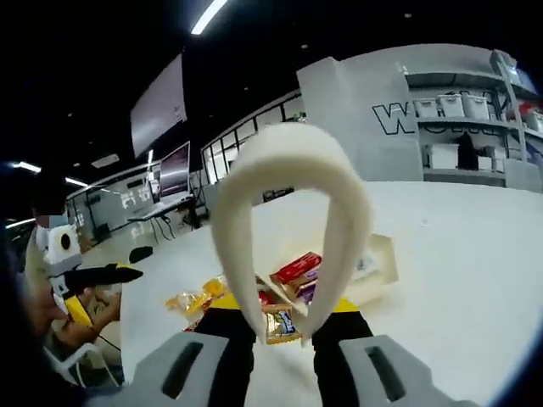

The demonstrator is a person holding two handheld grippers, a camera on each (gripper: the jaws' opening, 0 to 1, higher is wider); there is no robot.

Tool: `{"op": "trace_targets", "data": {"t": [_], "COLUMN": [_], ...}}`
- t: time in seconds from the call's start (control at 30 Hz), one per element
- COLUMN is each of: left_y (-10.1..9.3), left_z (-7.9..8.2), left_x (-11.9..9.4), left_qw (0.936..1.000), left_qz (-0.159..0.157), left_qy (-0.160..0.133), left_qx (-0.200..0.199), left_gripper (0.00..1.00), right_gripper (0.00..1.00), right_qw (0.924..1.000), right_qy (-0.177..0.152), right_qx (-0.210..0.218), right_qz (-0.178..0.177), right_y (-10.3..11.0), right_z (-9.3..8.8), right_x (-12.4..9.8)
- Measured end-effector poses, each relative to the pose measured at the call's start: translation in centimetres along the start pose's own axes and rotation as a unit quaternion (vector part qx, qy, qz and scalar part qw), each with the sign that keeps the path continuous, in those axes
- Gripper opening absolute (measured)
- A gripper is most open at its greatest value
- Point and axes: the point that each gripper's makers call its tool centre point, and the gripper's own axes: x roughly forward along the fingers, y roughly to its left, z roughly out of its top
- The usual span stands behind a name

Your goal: Place the target food into the container with the food tongs after gripping and lifting it, then release it inside without dropping or visibly crushing the food.

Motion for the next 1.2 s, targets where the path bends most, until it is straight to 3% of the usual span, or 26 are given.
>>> {"op": "trace_targets", "data": {"t": [0.07,0.1,0.17,0.37,0.5,0.83,1.03,1.2], "left_y": [-0.5,-0.3,-0.5,0.2,0.7,2.1,2.7,2.8], "left_z": [-0.4,0.0,0.5,0.9,0.4,1.1,1.0,1.1], "left_x": [0.3,0.2,0.1,0.2,0.1,-0.6,-1.2,-1.4], "left_qw": [0.9998,0.9990,0.9983,0.9998,0.9997,0.9997,0.9995,0.9994], "left_qz": [-0.009,-0.002,-0.004,-0.005,0.000,0.014,0.025,0.029], "left_qy": [0.011,0.003,-0.004,-0.014,-0.004,-0.014,-0.014,-0.016], "left_qx": [0.015,0.045,0.058,0.014,0.022,0.015,0.012,0.009], "left_gripper": [0.83,0.82,0.77,0.82,0.82,0.82,0.83,0.83], "right_gripper": [0.19,0.19,0.19,0.19,0.19,0.20,0.20,0.20], "right_qw": [1.0000,1.0000,0.9999,0.9997,0.9996,0.9985,0.9984,0.9991], "right_qy": [-0.004,-0.007,-0.014,-0.014,-0.013,-0.028,-0.031,-0.023], "right_qx": [0.000,0.000,0.001,-0.015,-0.020,-0.041,-0.041,-0.033], "right_qz": [-0.003,-0.004,-0.006,-0.011,-0.014,-0.021,-0.021,-0.013], "right_y": [-0.3,-0.4,-0.7,-1.4,-2.2,-2.9,-2.8,-2.4], "right_z": [0.8,1.1,2.1,3.9,4.1,7.3,7.5,6.5], "right_x": [0.2,0.3,0.6,2.5,3.3,5.3,5.5,5.2]}}
